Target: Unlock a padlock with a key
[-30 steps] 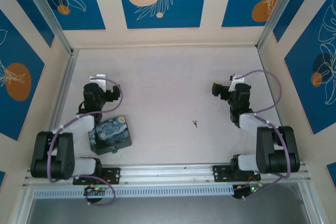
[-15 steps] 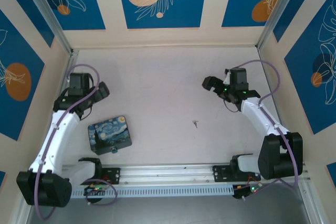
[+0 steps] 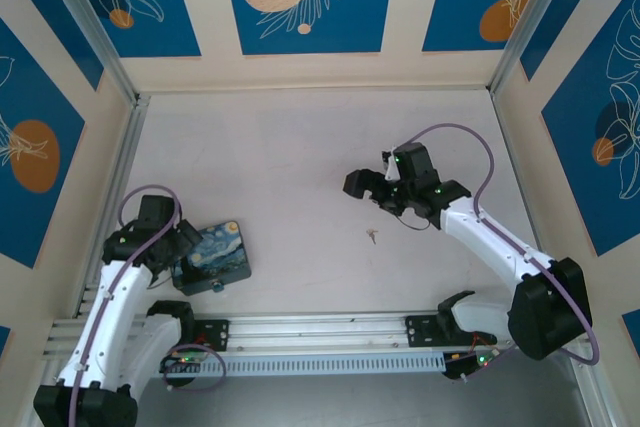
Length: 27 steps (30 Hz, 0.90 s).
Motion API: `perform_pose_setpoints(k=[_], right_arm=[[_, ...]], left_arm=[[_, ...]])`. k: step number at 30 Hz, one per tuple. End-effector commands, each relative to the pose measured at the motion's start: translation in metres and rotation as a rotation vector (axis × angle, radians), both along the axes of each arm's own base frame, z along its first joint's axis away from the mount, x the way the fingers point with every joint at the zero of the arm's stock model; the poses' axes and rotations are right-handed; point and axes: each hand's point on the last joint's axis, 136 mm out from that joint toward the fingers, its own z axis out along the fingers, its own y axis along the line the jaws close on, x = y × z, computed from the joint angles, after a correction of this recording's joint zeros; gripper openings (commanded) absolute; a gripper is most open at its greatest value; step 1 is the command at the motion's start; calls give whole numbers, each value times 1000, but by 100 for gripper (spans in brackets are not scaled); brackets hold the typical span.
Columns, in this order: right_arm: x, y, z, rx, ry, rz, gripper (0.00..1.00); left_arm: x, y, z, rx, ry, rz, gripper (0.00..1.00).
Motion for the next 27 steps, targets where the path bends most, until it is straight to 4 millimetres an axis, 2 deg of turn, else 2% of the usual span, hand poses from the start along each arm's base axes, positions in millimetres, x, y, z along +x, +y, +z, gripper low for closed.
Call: perform_pose_setpoints(k=[1,6,10,14,22,27], right_arm=[[-9,14,-3,28,43,27,97],[-16,27,-9,21,73,67,96],[-22,38,-13,40,99,113,85],[-27,45,-17,42,127,137,81],[-39,65,-34,-5,176,188,77],[-36,75,-45,-36,191,192,72]], left_arm=[[0,-8,-15,-64,12,20,100],[17,-35,-26,-199,-51,-50,100],[31,-58,-28,-303,-112,-79,100],[42,-81,-25,-339,-163,-115,100],[67,-148,-18,-363,-238,-253,100],[90,-191,-13,-348,-244,-358,100]])
